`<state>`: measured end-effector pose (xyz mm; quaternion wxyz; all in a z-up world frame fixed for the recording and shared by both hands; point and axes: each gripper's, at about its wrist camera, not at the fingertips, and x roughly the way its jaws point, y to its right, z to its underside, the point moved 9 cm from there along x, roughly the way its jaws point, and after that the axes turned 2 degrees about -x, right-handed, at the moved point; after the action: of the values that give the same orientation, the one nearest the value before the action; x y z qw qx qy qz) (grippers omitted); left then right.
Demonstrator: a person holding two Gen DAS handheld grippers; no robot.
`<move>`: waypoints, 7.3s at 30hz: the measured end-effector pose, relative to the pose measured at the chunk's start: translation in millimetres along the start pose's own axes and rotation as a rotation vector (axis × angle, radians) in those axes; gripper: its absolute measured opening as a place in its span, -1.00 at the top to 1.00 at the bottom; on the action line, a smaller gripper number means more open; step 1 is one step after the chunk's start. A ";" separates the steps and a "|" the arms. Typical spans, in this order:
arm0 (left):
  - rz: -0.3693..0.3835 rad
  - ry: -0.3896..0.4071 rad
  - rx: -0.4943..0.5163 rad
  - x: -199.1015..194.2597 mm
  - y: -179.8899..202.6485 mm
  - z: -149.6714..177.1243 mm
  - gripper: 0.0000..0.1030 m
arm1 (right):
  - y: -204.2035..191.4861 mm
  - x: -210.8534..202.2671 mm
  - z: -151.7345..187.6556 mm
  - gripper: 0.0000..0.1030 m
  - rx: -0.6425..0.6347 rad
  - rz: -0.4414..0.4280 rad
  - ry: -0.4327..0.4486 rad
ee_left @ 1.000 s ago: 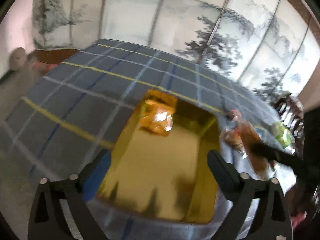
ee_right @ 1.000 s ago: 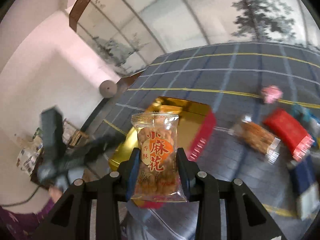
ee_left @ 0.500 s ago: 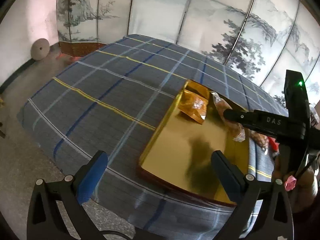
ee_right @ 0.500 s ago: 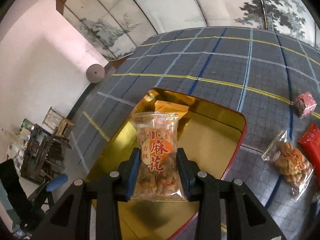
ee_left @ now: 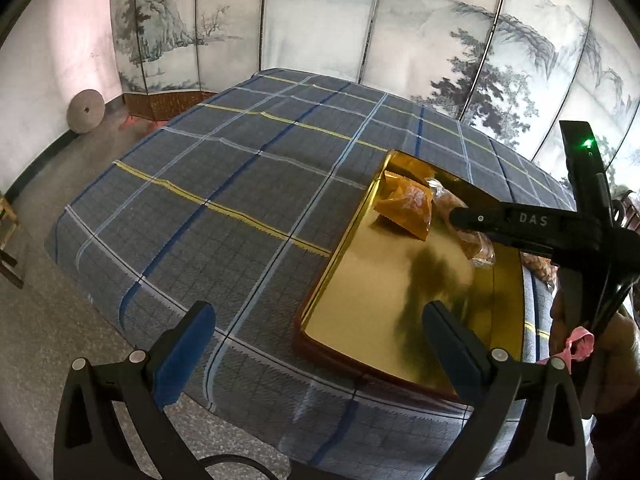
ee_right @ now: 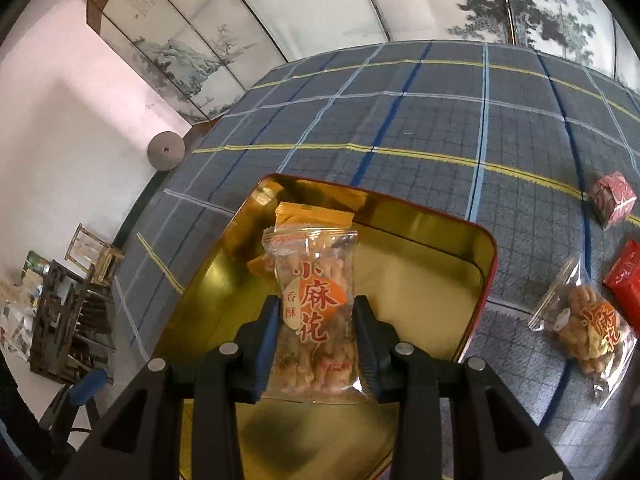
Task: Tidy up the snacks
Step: 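Lower the twisted-snack bag into the gold tray and open the right gripper, then grasp a second snack bag with the right gripper while the left grasps the tissue pack, then carry the tissue pack with the left gripper over the gold tray and release it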
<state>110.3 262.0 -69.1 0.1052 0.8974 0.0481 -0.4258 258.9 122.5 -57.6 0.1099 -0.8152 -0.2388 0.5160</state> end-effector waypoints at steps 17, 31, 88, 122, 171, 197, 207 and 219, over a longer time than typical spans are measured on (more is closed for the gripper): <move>0.094 -0.023 0.028 -9.1 27.3 8.2 -0.98 | 16.1 -43.0 16.2 0.08 -0.065 0.001 0.093; 0.192 -0.081 0.127 -6.2 84.2 21.1 -0.98 | 119.6 -88.4 23.3 -0.14 -0.425 0.138 -0.100; 0.184 -0.651 0.126 106.6 424.4 91.8 -0.60 | 423.8 -326.0 223.9 0.23 0.337 0.372 0.354; 0.201 -0.330 0.334 20.6 327.6 107.7 0.12 | 424.9 -324.8 222.6 0.21 0.343 0.369 0.373; 0.099 -0.098 0.233 -24.3 187.3 36.9 0.11 | 275.1 -284.5 190.9 0.25 0.263 0.329 0.373; -0.054 -0.107 0.202 35.9 77.9 -6.8 0.11 | 224.8 -246.8 173.7 0.25 0.211 0.278 0.310; -0.055 -0.118 0.224 60.5 80.2 -12.9 0.11 | 221.8 -242.6 172.6 0.25 0.209 0.273 0.297; -0.057 -0.152 0.234 86.7 78.7 -16.7 0.11 | 218.5 -235.7 172.7 0.25 0.204 0.266 0.277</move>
<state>191.6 189.0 -114.3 -0.0089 0.8670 0.0153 -0.4980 81.5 -195.8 -41.2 0.1545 -0.8873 -0.0580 0.4307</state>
